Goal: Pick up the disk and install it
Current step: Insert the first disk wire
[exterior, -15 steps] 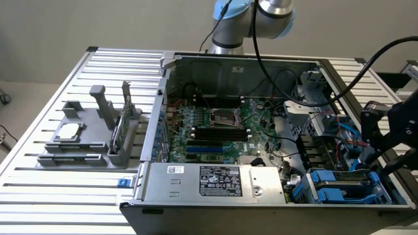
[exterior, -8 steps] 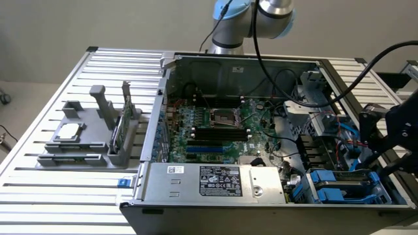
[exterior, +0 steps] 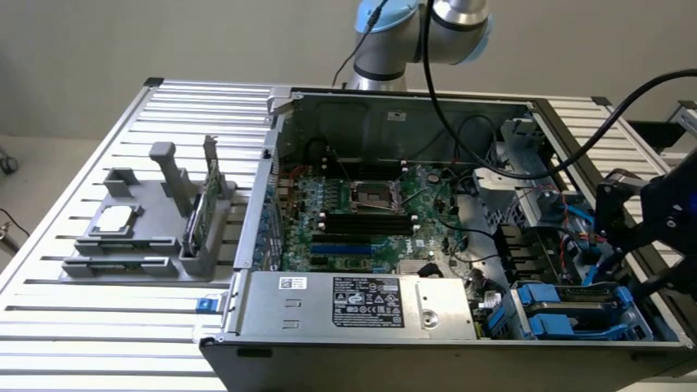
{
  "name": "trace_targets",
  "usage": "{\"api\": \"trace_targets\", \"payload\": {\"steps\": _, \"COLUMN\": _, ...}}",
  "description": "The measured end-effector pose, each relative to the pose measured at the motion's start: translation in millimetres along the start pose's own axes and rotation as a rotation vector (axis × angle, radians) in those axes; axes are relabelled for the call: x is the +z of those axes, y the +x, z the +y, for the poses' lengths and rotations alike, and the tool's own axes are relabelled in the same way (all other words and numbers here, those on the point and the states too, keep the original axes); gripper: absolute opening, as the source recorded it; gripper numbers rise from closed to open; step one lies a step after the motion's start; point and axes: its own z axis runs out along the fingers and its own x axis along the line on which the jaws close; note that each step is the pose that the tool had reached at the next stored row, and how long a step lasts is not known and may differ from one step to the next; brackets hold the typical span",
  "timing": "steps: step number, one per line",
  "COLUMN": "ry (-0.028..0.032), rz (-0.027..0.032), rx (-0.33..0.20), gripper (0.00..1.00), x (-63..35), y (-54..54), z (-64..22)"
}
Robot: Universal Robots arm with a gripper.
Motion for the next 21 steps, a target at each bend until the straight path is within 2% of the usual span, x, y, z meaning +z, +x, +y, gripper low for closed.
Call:
{"api": "trace_targets", "payload": {"steps": 4, "ry": -0.0001, "rz": 0.0064, "rx": 0.017, "gripper": 0.38, "x": 1.4, "y": 0.0, "z": -0.2}}
{"api": "trace_targets", "payload": {"steps": 5, "ry": -0.0007, "rz": 0.0074, "rx": 0.021, "gripper": 0.32, "x": 2.1, "y": -0.1, "z": -0.3}}
{"api": "trace_targets", "payload": {"steps": 6, "ry": -0.0015, "rz": 0.0084, "rx": 0.026, "gripper": 0.32, "x": 2.8, "y": -0.1, "z": -0.3}}
{"api": "trace_targets", "payload": {"steps": 7, "ry": -0.0024, "rz": 0.0090, "rx": 0.030, "gripper": 0.25, "x": 3.7, "y": -0.2, "z": -0.4}}
{"api": "trace_targets", "payload": {"steps": 12, "ry": -0.0082, "rz": 0.0139, "rx": 0.051, "gripper": 0.25, "x": 8.2, "y": -0.9, "z": -0.2}}
{"api": "trace_targets", "payload": {"steps": 14, "ry": -0.0139, "rz": 0.0203, "rx": 0.060, "gripper": 0.25, "x": 9.3, "y": -1.0, "z": -0.1}}
{"api": "trace_targets", "payload": {"steps": 17, "ry": -0.0247, "rz": 0.0338, "rx": 0.068, "gripper": 0.25, "x": 10.0, "y": -1.4, "z": 0.2}}
{"api": "trace_targets", "payload": {"steps": 21, "ry": -0.0286, "rz": 0.0433, "rx": 0.073, "gripper": 0.25, "x": 10.1, "y": -2.2, "z": 1.0}}
